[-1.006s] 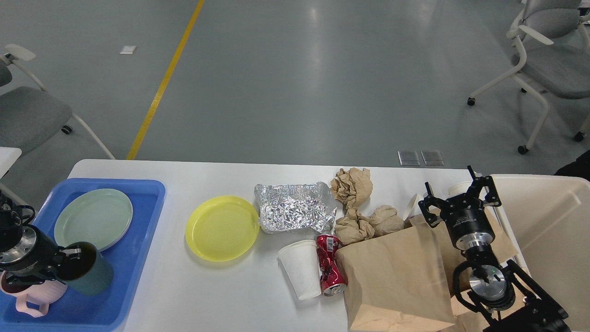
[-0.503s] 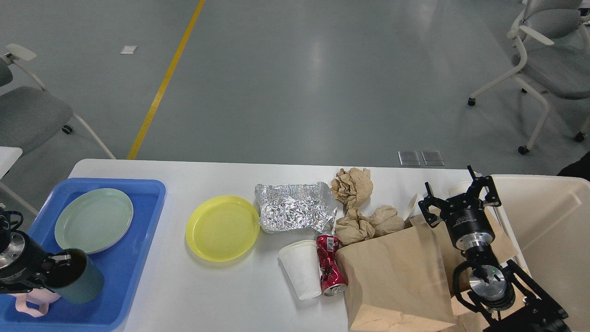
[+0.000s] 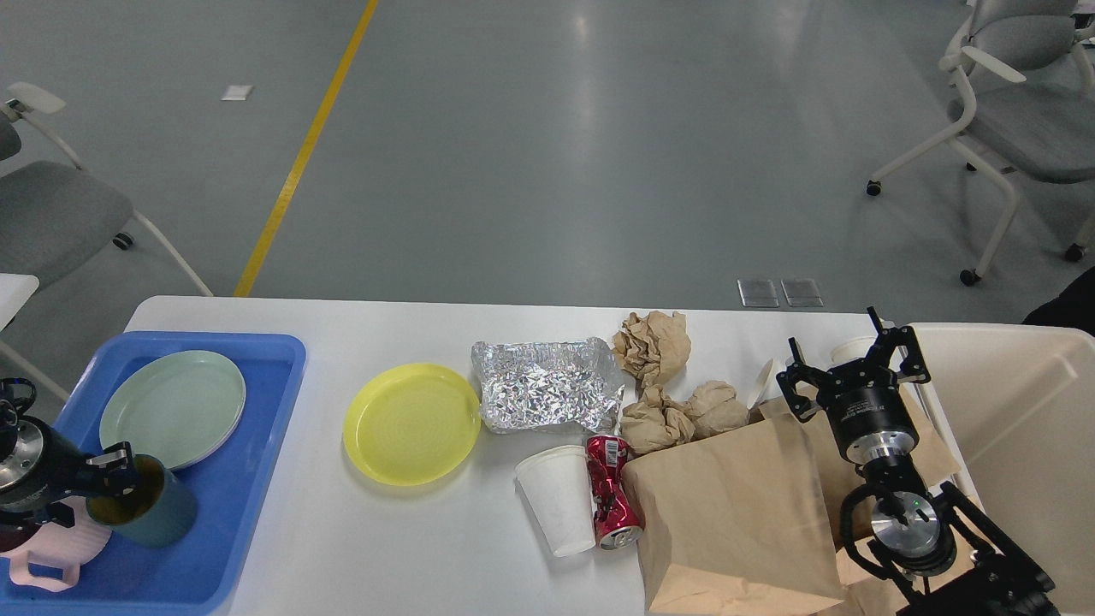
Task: Tidy desktop
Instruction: 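Release the mug and raise the left gripper toward the yellow plate, then grip the rim of the yellow plastic plate with the left gripper, then lift the yellow plate and lay it on the green plate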
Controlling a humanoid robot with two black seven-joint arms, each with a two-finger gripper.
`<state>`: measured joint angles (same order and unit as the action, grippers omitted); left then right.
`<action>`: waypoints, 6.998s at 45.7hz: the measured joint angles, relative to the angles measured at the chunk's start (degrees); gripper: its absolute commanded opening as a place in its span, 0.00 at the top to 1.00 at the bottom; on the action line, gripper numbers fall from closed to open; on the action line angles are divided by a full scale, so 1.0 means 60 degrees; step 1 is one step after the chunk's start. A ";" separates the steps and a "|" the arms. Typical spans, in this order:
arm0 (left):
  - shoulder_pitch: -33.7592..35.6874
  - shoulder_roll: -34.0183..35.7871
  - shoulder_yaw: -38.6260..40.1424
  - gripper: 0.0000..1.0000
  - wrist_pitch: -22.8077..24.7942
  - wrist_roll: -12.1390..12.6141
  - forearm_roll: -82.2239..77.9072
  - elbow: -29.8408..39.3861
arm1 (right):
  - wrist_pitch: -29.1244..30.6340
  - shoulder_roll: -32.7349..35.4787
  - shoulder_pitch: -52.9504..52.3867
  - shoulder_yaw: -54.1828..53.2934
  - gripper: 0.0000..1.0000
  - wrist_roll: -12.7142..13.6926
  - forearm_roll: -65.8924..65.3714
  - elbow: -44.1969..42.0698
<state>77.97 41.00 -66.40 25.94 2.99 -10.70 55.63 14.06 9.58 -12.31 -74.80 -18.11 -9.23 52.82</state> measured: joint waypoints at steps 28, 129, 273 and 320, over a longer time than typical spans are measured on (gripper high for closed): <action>0.3891 -0.0055 -0.2025 0.05 0.0542 0.0015 0.0098 0.2112 | 0.0000 0.0000 0.0002 0.0000 0.00 0.0000 0.0000 0.0000; -0.0232 -0.4559 0.1163 0.06 -0.4303 -0.0074 0.6540 0.0750 | 0.0000 0.0002 0.0001 0.0000 0.00 0.0000 0.0000 0.0000; 0.9043 -0.2911 -0.2656 1.00 -0.1175 0.0123 0.7170 0.6987 | 0.0000 0.0003 -0.0003 0.0000 0.00 0.0000 0.0000 0.0000; -0.1899 -0.0908 0.1733 1.00 -0.0613 0.1905 0.5118 -0.4387 | 0.0000 -0.0001 0.0002 0.0000 0.00 0.0000 0.0001 0.0000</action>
<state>66.57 35.55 -56.01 22.26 14.42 20.01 29.31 14.06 9.58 -12.30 -74.79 -18.11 -9.23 52.82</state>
